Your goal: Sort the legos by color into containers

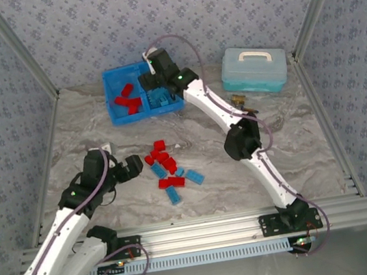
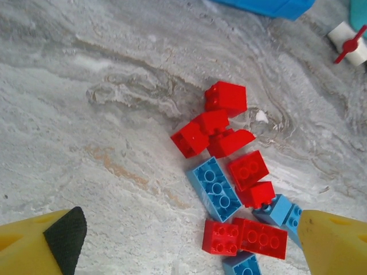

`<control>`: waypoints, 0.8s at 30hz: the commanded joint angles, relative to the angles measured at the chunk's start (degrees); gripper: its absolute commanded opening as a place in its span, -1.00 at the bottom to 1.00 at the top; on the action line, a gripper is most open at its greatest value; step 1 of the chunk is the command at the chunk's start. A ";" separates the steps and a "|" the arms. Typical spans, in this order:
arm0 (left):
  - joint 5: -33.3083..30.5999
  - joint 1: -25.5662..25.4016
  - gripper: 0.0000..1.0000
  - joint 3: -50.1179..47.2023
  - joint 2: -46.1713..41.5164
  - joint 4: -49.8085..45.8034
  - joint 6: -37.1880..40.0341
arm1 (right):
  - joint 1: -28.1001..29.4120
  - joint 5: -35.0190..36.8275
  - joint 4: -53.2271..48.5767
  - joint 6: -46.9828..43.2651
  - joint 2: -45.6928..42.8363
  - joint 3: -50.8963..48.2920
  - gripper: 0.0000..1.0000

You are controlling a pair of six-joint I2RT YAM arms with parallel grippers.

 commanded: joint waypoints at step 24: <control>-10.52 -17.24 0.20 5.49 38.51 16.42 -21.71 | 4.08 -6.88 10.44 15.49 -72.45 -88.34 1.00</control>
